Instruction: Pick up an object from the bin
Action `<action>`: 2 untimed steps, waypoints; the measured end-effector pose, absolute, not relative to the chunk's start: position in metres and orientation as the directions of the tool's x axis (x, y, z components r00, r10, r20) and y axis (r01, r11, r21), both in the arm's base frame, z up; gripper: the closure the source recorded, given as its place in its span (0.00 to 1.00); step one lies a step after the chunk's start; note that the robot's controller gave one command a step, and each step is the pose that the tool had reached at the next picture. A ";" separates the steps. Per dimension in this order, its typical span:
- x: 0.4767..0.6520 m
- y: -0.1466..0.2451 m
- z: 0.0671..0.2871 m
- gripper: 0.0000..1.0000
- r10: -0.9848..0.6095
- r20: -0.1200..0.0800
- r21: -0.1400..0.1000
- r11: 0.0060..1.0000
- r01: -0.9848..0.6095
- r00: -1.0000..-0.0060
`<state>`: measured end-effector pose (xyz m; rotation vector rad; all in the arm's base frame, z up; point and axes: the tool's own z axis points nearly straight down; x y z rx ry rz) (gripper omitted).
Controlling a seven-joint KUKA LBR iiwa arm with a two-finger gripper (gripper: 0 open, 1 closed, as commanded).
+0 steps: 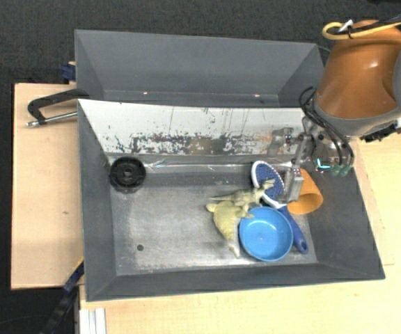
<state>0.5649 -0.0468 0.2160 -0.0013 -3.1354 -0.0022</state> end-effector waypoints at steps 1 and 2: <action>0.575 0.003 0.100 0.00 -0.198 0.005 0.003 0.980 -0.198 -0.980; 0.577 0.002 0.105 1.00 -0.196 -0.003 0.002 0.981 -0.196 -0.981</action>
Offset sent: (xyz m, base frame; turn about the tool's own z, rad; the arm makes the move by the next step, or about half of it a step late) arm 0.0105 0.0470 -0.1133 -0.1977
